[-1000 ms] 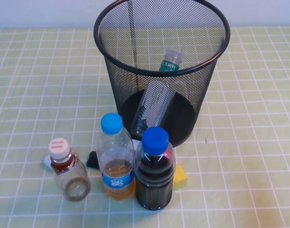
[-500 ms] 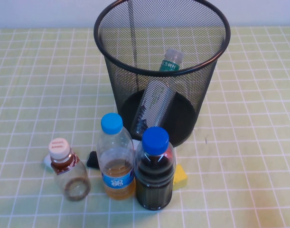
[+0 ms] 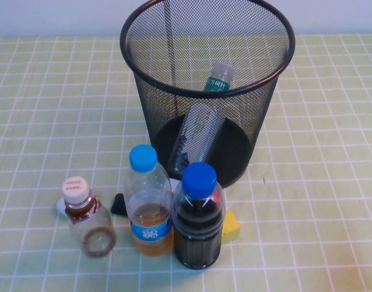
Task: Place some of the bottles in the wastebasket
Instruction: Pick up a bottle from the table with left arm
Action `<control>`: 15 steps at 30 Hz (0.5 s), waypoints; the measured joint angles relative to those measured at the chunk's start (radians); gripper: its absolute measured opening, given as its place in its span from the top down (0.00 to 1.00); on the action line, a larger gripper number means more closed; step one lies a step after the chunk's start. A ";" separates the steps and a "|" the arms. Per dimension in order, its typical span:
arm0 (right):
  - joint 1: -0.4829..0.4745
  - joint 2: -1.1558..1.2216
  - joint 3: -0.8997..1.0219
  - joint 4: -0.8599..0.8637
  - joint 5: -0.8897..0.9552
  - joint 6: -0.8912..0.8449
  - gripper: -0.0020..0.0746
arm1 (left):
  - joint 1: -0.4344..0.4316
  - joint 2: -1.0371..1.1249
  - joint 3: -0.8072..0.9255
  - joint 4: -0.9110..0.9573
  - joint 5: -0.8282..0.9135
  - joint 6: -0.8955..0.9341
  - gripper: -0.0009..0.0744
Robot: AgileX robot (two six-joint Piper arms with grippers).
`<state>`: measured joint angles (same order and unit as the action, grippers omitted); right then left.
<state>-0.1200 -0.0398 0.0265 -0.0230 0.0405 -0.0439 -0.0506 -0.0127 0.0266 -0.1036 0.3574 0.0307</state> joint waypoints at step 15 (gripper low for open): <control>0.002 0.002 0.000 -0.020 0.284 0.054 0.98 | 0.000 0.000 0.000 0.000 0.000 0.000 0.99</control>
<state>-0.1177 -0.0380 0.0265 -0.0434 0.3242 0.0100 -0.0506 -0.0127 0.0266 -0.1036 0.3574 0.0307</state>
